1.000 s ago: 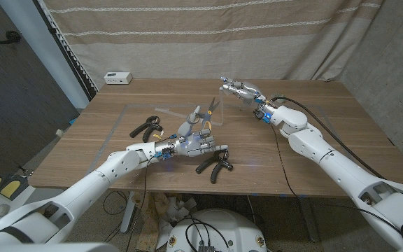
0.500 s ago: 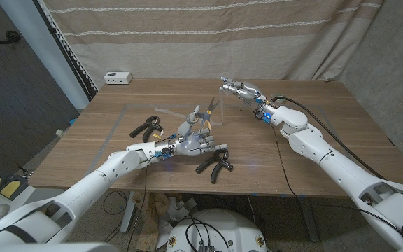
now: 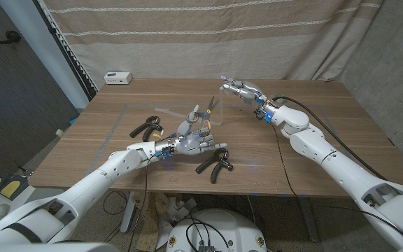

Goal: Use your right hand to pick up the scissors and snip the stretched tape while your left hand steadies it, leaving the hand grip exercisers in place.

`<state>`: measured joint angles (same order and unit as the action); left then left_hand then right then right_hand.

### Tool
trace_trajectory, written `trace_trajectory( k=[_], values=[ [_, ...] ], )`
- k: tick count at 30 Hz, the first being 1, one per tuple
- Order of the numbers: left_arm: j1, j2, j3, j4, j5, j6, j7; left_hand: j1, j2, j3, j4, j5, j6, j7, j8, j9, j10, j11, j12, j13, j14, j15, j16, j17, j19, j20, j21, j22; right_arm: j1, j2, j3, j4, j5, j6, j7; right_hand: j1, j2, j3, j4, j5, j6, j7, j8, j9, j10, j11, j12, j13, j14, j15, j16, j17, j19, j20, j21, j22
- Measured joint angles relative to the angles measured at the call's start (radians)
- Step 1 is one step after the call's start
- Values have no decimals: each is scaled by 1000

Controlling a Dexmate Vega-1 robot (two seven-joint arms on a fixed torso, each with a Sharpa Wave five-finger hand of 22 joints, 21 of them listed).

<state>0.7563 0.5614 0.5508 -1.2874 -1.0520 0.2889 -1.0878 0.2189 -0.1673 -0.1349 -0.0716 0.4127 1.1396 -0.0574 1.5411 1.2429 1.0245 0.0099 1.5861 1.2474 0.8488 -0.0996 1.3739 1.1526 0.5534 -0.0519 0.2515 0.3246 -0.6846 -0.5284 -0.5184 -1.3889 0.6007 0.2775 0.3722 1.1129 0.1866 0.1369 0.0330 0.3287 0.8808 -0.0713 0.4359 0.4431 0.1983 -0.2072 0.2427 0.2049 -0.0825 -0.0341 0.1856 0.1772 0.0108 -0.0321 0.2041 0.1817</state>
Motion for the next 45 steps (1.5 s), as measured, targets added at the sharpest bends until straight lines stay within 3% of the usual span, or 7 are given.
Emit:
trace_trajectory(
  k=[18, 45],
  values=[
    [-9, -13, 3, 19, 3, 5, -20, 0, 0, 0, 0, 0, 0, 0, 0, 0, 0, 0, 0, 0, 1, -3, -4, -5, 0, 0, 0, 3, 9, 9, 0, 14, 0, -3, -3, -4, 4, 0, 0, -1, 0, 0, -3, 5, 0, 0, 0, 0, 0, 0, 0, 0, 0, 0, 0, 0],
    [-47, -56, 15, 111, 27, 0, -84, 0, 0, 0, 0, 5, 2, -2, 0, 0, 1, -1, 0, 0, 2, -2, -4, -1, 0, 0, 0, 3, 11, 8, -1, -5, 7, -15, -4, -4, 4, 4, -4, -1, 0, 0, -11, 5, 0, 0, 0, 0, 0, 0, 0, 0, 0, 0, 0, 0]
  ],
)
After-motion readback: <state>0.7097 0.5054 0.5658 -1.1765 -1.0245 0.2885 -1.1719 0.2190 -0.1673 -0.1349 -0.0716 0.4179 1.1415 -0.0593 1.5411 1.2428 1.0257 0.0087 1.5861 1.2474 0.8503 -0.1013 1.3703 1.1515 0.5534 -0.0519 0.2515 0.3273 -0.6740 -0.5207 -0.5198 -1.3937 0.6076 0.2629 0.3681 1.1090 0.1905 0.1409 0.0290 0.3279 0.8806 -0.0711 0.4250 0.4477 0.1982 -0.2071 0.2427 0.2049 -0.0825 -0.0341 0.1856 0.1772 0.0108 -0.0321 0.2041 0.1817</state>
